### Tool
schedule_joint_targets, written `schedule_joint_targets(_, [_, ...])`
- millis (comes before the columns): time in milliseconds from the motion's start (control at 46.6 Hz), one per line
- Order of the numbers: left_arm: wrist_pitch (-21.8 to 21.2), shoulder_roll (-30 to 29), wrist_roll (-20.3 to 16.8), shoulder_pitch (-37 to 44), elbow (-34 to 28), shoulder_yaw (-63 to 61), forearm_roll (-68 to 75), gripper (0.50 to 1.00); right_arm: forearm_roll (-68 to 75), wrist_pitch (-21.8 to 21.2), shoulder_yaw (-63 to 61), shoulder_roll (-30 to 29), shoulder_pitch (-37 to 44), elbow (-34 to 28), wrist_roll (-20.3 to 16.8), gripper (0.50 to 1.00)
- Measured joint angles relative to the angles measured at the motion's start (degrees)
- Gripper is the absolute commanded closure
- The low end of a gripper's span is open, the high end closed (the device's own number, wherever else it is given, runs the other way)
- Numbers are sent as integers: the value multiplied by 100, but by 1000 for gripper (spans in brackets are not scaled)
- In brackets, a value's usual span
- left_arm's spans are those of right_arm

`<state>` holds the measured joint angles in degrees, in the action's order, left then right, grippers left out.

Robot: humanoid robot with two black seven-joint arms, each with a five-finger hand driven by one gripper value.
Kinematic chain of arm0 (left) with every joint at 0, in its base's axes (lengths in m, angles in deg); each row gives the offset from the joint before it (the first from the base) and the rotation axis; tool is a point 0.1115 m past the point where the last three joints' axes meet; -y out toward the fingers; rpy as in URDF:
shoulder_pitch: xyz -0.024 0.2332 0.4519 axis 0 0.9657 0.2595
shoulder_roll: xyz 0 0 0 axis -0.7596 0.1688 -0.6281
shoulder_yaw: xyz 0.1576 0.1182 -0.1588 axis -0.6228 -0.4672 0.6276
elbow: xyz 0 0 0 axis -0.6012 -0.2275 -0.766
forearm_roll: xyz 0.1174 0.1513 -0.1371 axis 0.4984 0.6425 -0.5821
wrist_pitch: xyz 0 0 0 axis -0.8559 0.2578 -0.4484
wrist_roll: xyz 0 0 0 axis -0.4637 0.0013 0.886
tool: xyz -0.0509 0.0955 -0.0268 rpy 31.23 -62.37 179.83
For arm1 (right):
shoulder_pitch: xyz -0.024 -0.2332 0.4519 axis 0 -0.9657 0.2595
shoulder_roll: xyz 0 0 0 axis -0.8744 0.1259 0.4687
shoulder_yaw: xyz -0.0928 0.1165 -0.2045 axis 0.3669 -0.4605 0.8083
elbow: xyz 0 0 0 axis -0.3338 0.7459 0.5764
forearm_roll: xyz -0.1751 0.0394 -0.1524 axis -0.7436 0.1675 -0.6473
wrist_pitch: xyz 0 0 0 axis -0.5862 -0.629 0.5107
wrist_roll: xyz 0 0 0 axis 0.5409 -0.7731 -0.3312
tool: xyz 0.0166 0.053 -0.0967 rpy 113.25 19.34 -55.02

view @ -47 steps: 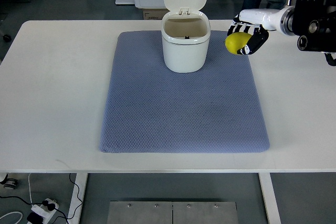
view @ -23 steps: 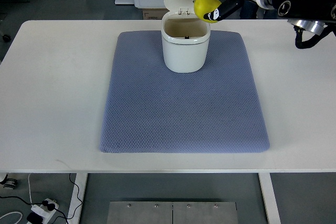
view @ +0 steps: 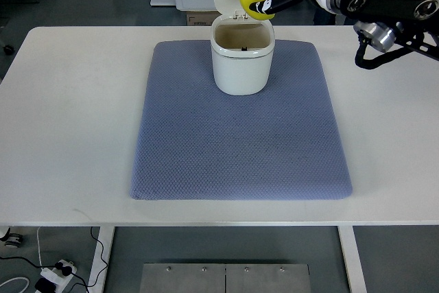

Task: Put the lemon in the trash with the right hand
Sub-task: 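Lift the lemon and carry it above the white bin, then lower the lemon into the bin and open the right hand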

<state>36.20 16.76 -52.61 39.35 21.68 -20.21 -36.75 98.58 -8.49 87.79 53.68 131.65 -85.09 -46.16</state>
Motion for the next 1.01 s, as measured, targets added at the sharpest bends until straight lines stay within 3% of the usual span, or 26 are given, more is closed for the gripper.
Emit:
schedule_joint_targets(708, [0, 0, -1, 0, 3, 0, 0, 500, 240, 222, -1314, -527, -1349, 1000, 52, 1000])
schedule_joint_targets(1009, [0, 0, 0, -1, 0, 0, 0, 500, 200, 230, -1410, -551, -1632, 1092, 53, 1000])
